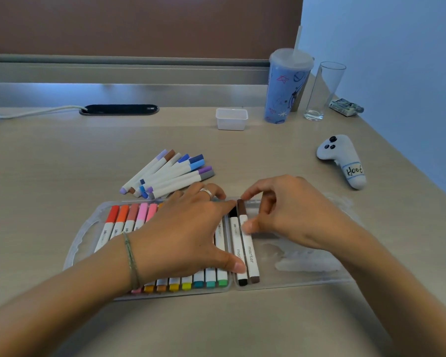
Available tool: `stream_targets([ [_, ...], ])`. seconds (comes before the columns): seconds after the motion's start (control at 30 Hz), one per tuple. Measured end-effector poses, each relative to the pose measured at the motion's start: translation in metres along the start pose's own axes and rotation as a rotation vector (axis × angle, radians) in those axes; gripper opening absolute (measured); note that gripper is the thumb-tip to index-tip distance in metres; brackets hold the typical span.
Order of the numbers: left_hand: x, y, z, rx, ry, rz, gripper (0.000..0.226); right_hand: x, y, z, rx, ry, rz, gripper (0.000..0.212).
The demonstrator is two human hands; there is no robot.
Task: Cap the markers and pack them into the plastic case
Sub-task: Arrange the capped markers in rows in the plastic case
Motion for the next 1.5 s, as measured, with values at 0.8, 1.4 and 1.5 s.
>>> stream_targets([
  [0.8, -0.016, 0.020, -0.006, 0.182, 0.027, 0.032, 0.042, 0.000, -0.006, -0.005, 0.039, 0.192, 0.088, 0.020],
  [1.4, -0.129, 0.051, -0.030, 0.512, 0.487, 0.019, 0.018, -0.058, 0.025, -0.085, 0.011, 0.243, 0.143, 0.014],
  [1.5, -0.139, 0.045, -0.028, 0.465, 0.543, -0.028, 0.015, -0.060, 0.024, -0.096, 0.039, 0.230, 0.119, 0.013],
])
Point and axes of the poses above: each hand's wrist, its own z-axis away from the middle knuckle, its own y-axis out of the back of the hand, x = y × z, the point moved 2 cm from there along -z, towards the middle knuckle, and after that the axes turned 8 degrees about z, right-handed, at the moved point
